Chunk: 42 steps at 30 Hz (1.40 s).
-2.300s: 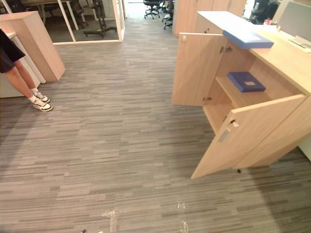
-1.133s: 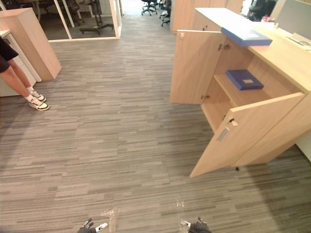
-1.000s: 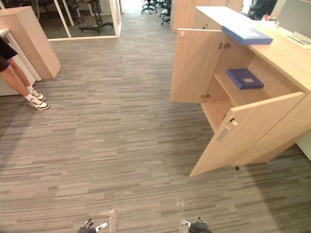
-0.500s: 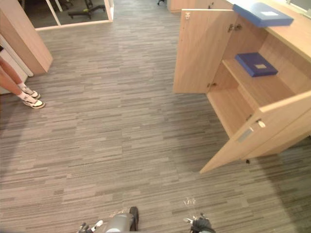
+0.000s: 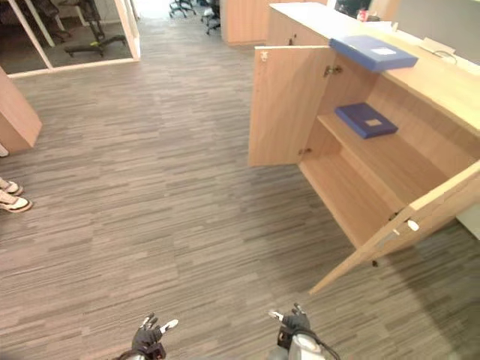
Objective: Walk over to the cabinet, pick up the folder, carry it to the office cabinet, place the folder inside the office cabinet, then close the office cabinet door
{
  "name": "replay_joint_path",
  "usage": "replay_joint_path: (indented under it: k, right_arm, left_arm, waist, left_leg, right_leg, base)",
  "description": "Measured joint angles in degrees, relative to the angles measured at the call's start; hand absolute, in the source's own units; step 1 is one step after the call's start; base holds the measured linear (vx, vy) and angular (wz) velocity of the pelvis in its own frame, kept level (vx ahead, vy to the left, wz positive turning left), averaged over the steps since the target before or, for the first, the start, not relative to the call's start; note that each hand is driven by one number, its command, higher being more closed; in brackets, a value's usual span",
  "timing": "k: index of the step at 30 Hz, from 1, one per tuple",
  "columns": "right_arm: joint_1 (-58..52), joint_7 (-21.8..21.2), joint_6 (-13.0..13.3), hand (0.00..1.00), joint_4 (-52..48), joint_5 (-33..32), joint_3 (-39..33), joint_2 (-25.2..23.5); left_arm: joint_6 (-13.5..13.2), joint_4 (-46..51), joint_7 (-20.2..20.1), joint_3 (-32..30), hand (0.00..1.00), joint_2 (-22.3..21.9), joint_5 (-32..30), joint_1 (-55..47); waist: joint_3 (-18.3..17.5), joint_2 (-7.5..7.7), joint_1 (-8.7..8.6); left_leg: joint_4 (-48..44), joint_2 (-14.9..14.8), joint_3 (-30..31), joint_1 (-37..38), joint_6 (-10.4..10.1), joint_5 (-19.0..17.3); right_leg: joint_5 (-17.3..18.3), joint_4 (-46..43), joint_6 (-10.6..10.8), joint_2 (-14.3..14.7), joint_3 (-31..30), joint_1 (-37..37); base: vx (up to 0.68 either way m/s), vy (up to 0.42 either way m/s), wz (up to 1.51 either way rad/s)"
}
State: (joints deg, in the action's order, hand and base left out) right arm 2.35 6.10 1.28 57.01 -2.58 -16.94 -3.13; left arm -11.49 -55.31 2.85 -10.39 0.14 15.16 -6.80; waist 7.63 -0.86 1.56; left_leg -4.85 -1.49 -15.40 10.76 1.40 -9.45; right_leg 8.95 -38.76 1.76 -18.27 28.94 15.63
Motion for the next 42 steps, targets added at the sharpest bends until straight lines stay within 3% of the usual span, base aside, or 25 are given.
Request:
replay_joint_path:
  k: [3,4,6,9,12,14,16,19,22,24,26,27,28,29,30,31,33,36,37,38,39,40,42]
  right_arm:
    - [0.2,0.25,0.38,0.0,0.02,-0.98,-1.98,-0.97]
    - [0.28,0.22,0.36,0.0,0.24,-1.11,-2.04,-0.76]
    - [0.5,0.23,0.51,0.0,0.3,-1.27,-2.51,-0.34]
    - [0.42,0.05,0.97,0.0,1.17,-2.11,-6.16,-1.06]
    - [-1.11,-0.15,1.14,0.0,0.83,-3.28,-7.68,-1.43]
    - [-1.39,-0.2,1.07,0.0,0.69,-3.33,-6.45,-0.77]
    - [-1.37,-0.17,0.97,0.0,1.17,-3.43,-3.55,-0.33]
    - [-1.25,-0.07,0.58,0.0,1.79,-3.52,-2.02,-0.29]
    - [0.93,0.4,0.48,0.0,3.35,-3.53,-1.9,-0.17]
    - [2.41,0.72,0.52,0.0,4.01,-3.54,-1.43,0.22]
    - [2.88,0.92,0.62,0.0,4.02,-3.53,-1.15,0.67]
    - [2.75,1.0,0.7,0.0,4.12,-3.53,-1.0,0.89]
    - [2.63,1.13,0.8,0.0,5.05,-3.53,-1.0,1.01]
    - [2.82,1.11,0.8,0.0,6.59,-3.53,-0.89,0.07]
    - [2.86,1.09,0.76,0.0,6.84,-3.48,-0.86,-0.55]
    - [2.64,1.01,0.63,0.0,7.08,-3.43,-0.88,-0.87]
    - [2.23,1.08,0.57,0.0,7.61,-3.05,-1.21,-0.61]
    - [0.79,1.06,0.32,0.0,8.08,-2.99,-2.08,0.35]
    - [-0.19,1.05,0.01,0.0,8.06,-3.0,-2.13,0.73]
    - [-1.11,1.01,-0.09,0.0,7.35,-3.02,-2.23,0.89]
    - [-0.87,0.98,-0.07,0.0,7.08,-3.08,-2.13,1.0]
    - [-0.79,0.96,-0.07,0.0,6.44,-3.09,-1.68,1.01]
    - [-0.67,0.93,0.02,0.0,5.85,-3.11,-1.34,0.52]
  left_arm:
    - [0.32,-0.63,0.02,-0.04,0.0,0.99,-1.76,0.93]
    - [0.65,-1.76,0.06,-0.16,0.0,0.95,-2.08,1.39]
    - [1.1,-3.49,0.02,-0.62,0.0,0.14,-3.06,1.82]
    - [1.38,-3.62,-0.08,-2.46,0.0,-0.23,-4.62,2.12]
    - [1.77,-2.36,-0.08,-5.15,0.0,-0.02,-4.5,2.02]
    - [2.08,-0.15,0.03,-6.81,0.0,-0.71,-4.31,1.55]
    - [2.13,1.77,0.11,-6.92,0.0,-0.47,-4.3,1.22]
    - [1.87,4.2,0.89,-6.57,0.0,-0.2,-3.25,0.84]
    - [1.22,4.19,2.11,-6.78,0.0,0.22,-1.31,0.85]
    - [0.86,4.15,2.5,-7.03,0.0,0.38,-0.3,0.77]
    - [0.82,4.02,2.99,-7.99,0.0,0.03,1.04,0.67]
    - [0.74,3.98,3.18,-8.11,0.0,-0.04,1.57,0.25]
    - [0.7,3.41,3.39,-8.26,0.0,0.09,2.38,0.33]
    - [0.64,2.71,3.5,-9.05,0.0,0.93,2.81,0.64]
    - [0.64,2.34,3.65,-9.08,0.0,1.55,2.8,1.02]
    - [0.75,1.08,3.77,-9.32,0.0,2.11,2.88,1.72]
    - [0.75,0.0,3.93,-10.23,0.0,2.31,2.84,1.63]
    - [0.78,-1.6,4.5,-10.01,0.0,2.18,3.05,0.85]
    - [0.77,-1.86,4.53,-9.46,0.0,2.17,3.44,0.3]
    - [0.73,-2.79,4.55,-8.66,0.0,2.4,3.65,-0.09]
    - [0.76,-3.14,4.57,-8.72,0.0,2.74,3.64,-0.35]
    - [0.87,-3.78,4.58,-8.69,0.0,3.29,3.62,-0.84]
    - [0.87,-3.68,4.56,-8.58,0.0,3.87,3.28,-2.16]
  waist:
    - [0.97,1.75,-0.11]
    - [1.33,1.52,0.0]
    - [0.74,0.1,-0.69]
    - [0.61,-0.16,-0.77]
    - [0.47,0.38,-0.97]
    - [0.31,-0.7,-0.8]
    - [0.77,-0.2,-0.2]
    - [1.28,0.99,1.39]
    - [2.28,2.46,2.08]
    - [2.74,3.27,2.55]
    - [2.75,3.25,2.9]
    - [2.75,3.27,3.12]
    - [2.31,3.41,3.61]
    - [1.92,5.32,4.02]
    - [1.56,6.62,3.91]
    - [1.24,7.25,3.97]
    - [0.9,7.13,4.03]
    - [0.12,5.86,3.91]
    - [-0.27,5.12,3.53]
    - [-0.3,4.43,2.71]
    - [-0.31,4.42,2.13]
    - [-0.26,3.96,1.49]
    - [-0.19,3.81,1.4]
  left_leg:
    - [0.49,0.17,-0.77,1.7,-2.52,-1.6]
    - [0.63,-0.23,-0.94,2.63,-3.74,-2.64]
    - [0.65,-2.46,-0.74,2.75,-4.39,-3.17]
    - [-1.38,-6.4,0.28,4.39,-5.42,-4.58]
    - [-21.63,-11.65,3.55,-2.86,-6.66,-5.52]
    - [-45.89,-15.96,7.27,-13.16,-7.16,-5.06]
    - [-55.16,-17.47,6.44,-18.11,-6.82,-5.41]
    - [-52.55,-16.45,4.59,-23.74,-5.59,-6.97]
    - [-37.27,-13.0,6.53,-26.76,-5.73,-7.87]
    - [-23.97,-11.15,9.28,-27.6,-6.48,-5.93]
    - [-11.43,-10.61,11.42,-27.55,-6.53,-0.74]
    - [-8.89,-10.41,11.68,-27.12,-7.02,3.99]
    - [-7.63,-9.07,11.49,-25.56,-8.27,12.12]
    - [-7.65,-6.73,10.89,-25.59,-7.22,14.26]
    - [-7.44,-5.56,10.39,-25.54,-6.6,13.7]
    - [-8.38,-4.02,9.68,-25.43,-5.12,13.11]
    - [-8.46,-1.38,8.25,-23.3,-2.88,11.23]
    - [-6.21,3.59,6.34,-18.18,0.43,8.52]
    - [-4.66,5.29,6.34,-15.69,1.43,7.81]
    - [-3.26,6.35,5.99,-13.21,1.94,7.39]
    - [-2.58,6.73,5.95,-11.97,2.07,7.33]
    - [-0.85,7.05,6.07,-9.38,2.13,7.29]
    - [1.59,6.79,5.79,-5.54,2.17,7.3]
  right_leg:
    - [-2.99,11.63,-1.7,3.1,2.8,0.4]
    - [-3.96,13.06,-5.79,4.4,2.52,-0.06]
    - [-1.41,13.4,-5.32,7.31,2.78,0.06]
    - [2.71,13.05,-5.52,11.55,3.26,-2.25]
    - [3.33,18.92,-5.68,15.85,4.07,-8.1]
    - [3.51,22.55,-6.06,19.63,3.45,-12.08]
    - [3.89,24.16,-6.72,21.14,2.02,-15.46]
    - [3.83,26.38,-6.69,20.82,-1.07,-19.52]
    - [3.59,28.31,-6.29,17.85,-4.78,-22.62]
    - [3.04,30.15,-5.01,15.67,-6.39,-24.75]
    - [2.87,32.04,-1.81,14.02,-7.33,-27.16]
    - [2.98,32.69,-0.24,13.09,-7.53,-28.36]
    - [3.21,33.54,1.53,11.54,-8.4,-29.71]
    - [3.03,33.82,1.8,9.29,-9.14,-29.83]
    - [1.96,33.86,2.91,8.03,-8.83,-29.66]
    - [-1.32,33.67,6.01,5.82,-8.97,-29.64]
    - [-4.86,32.46,7.68,3.05,-9.98,-29.83]
    - [-7.74,20.81,6.2,-3.71,-12.36,-26.61]
    - [-9.83,11.67,2.93,-6.72,-12.55,-23.4]
    - [-9.77,0.79,-3.79,-9.88,-11.8,-19.51]
    - [-8.59,-4.38,-6.0,-11.16,-11.02,-17.69]
    - [-7.04,-10.79,-6.93,-12.16,-8.24,-15.35]
    - [-3.56,-12.06,-4.23,-10.72,-3.48,-14.07]
  base:
    - [0.19,-0.254,-0.23]
    - [0.22,-0.265,-0.3]
    - [0.26,-0.269,-0.32]
    - [0.31,-0.321,-0.18]
    - [0.31,-0.301,0.06]
    - [0.28,-0.152,-0.19]
    - [0.27,-0.065,-0.31]
    - [0.31,0.032,-0.54]
    - [0.32,0.16,-0.6]
    - [0.3,0.237,-0.45]
    - [0.3,0.291,-0.3]
    - [0.38,0.428,-0.23]
    - [0.47,0.527,-0.34]
    - [0.48,0.513,-0.27]
    - [0.39,0.39,-0.1]
    - [0.36,0.361,0.03]
    - [0.33,0.352,-0.09]
    - [0.31,0.361,-0.1]
    - [0.26,0.358,0.1]
    - [0.25,0.335,0.14]
    - [0.26,0.308,0.1]
    - [0.17,0.179,0.04]
    - [0.19,0.137,-0.13]
